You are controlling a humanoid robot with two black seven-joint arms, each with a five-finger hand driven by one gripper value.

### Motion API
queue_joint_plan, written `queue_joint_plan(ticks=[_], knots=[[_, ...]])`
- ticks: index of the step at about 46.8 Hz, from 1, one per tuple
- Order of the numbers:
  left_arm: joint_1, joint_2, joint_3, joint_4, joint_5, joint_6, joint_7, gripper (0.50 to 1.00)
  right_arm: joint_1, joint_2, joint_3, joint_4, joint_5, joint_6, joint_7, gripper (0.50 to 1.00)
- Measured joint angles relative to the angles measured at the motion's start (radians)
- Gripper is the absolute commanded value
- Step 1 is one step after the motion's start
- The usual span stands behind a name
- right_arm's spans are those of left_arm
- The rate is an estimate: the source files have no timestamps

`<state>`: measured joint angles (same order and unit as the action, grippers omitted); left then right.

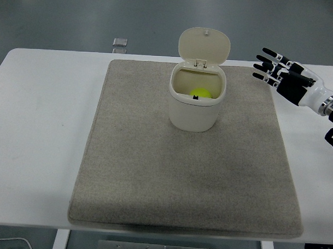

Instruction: Pick up the tennis ball and place it in the box.

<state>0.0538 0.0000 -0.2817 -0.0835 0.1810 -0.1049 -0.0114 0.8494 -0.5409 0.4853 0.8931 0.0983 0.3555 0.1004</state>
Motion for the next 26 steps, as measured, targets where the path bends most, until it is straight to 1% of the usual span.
queue_joint_plan(ticks=[5,26], knots=[[0.000,0.000,0.000,0.000,0.000,0.000,0.000,0.992,-0.014,0.002,0.027,0.000,0.000,0.000,0.001,0.895],[0.000,0.000,0.001,0.000,0.000,0.000,0.000,0.992,-0.026,0.010,0.035,0.000,0.000,0.001,0.002,0.897]])
